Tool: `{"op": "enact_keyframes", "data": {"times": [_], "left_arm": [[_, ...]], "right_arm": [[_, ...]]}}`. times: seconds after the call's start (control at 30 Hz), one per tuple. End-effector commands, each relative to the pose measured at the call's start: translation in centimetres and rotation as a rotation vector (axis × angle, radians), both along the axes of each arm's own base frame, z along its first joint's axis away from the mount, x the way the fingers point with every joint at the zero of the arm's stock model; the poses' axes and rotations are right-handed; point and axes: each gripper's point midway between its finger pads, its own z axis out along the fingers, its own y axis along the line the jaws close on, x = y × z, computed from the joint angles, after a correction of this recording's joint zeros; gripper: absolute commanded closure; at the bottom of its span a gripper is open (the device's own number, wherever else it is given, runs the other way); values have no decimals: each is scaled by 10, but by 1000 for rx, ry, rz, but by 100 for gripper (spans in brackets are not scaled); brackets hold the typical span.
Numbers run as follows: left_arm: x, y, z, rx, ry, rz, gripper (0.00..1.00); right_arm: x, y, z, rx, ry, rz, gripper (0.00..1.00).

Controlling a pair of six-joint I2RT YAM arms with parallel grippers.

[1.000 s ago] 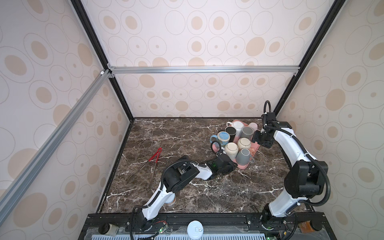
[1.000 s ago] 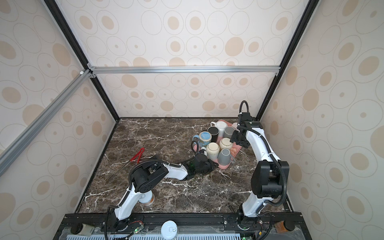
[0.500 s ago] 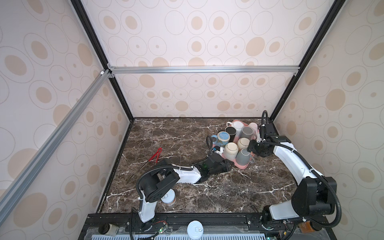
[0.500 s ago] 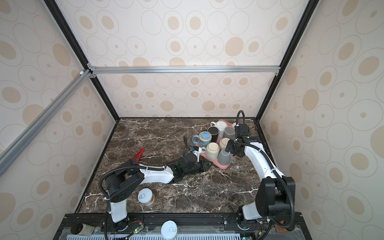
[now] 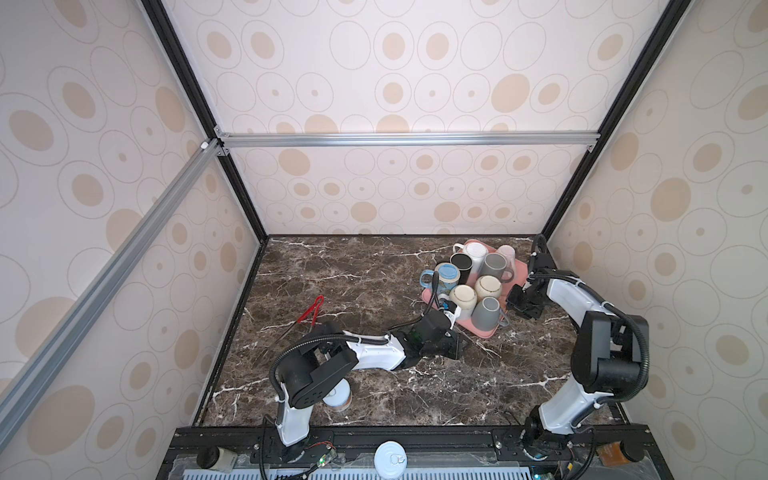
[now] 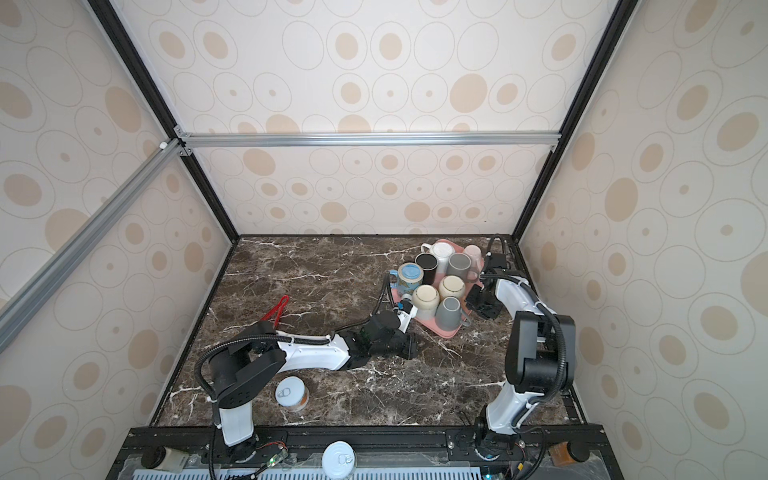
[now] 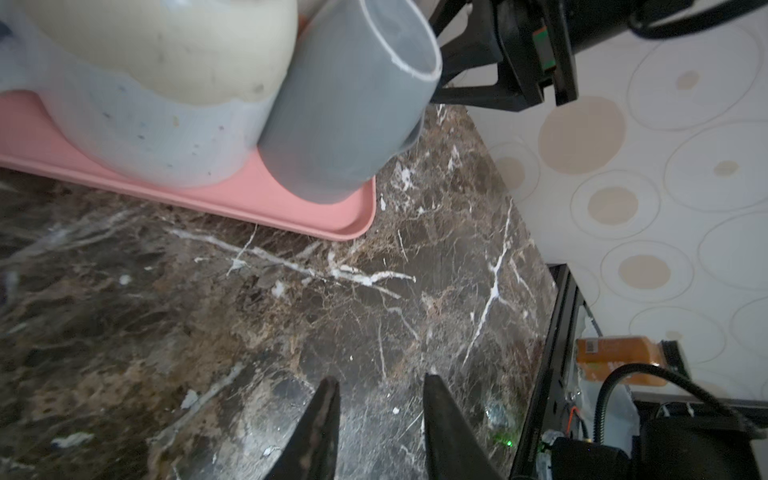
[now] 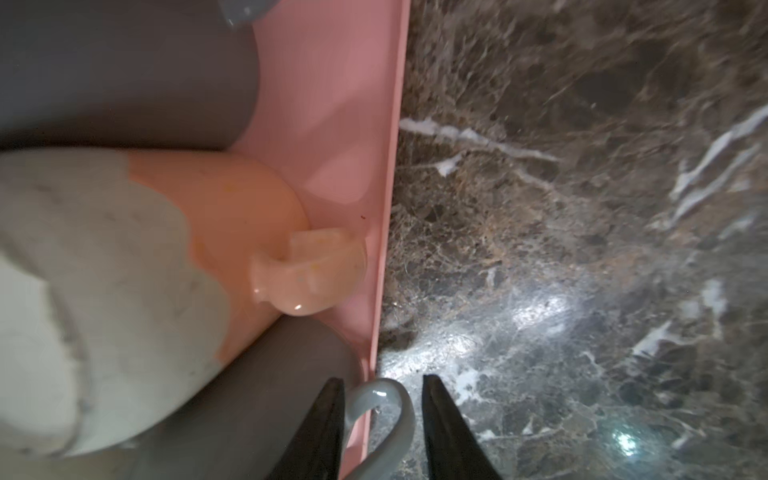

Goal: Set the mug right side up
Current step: 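Grasp the grey mug handle with the left gripper while the right gripper nears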

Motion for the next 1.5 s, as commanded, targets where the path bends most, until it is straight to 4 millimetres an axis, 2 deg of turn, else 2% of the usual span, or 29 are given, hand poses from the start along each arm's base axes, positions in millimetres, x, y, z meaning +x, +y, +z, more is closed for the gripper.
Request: {"op": "enact_keyframes", "data": {"times": [0.0, 0.17, 0.3, 0.4, 0.6, 0.77, 0.9, 1.0, 1.2, 1.37, 1.47], "left_arm": [[1, -5, 10, 39, -67, -46, 65], [12, 4, 17, 70, -130, 3, 64], [16, 12, 13, 114, -139, 17, 60], [27, 25, 14, 151, -169, 55, 56], [45, 47, 26, 186, -225, 107, 50], [48, 67, 33, 191, -255, 185, 47], [45, 75, 45, 113, -301, 212, 47], [41, 70, 56, 69, -352, 168, 46], [38, 30, 71, 125, -471, -73, 40], [37, 6, 59, 125, -545, -204, 41], [46, -8, 39, 190, -539, -244, 47]], "right_arm": [[-14, 8, 3, 27, 2, -15, 67], [-41, 18, -2, 65, 26, -10, 69], [-54, 42, -8, 128, 28, 23, 72], [-59, 61, -5, 134, 18, 58, 73], [-60, 92, -2, 193, -5, 85, 73], [-52, 121, 6, 221, -49, 127, 73], [-49, 133, 12, 234, -66, 150, 73], [-57, 130, 21, 215, -75, 167, 73], [-83, 96, 52, 42, -103, 206, 70], [-91, 68, 65, 25, -113, 169, 68], [-94, 59, 63, 52, -109, 134, 67]]}}
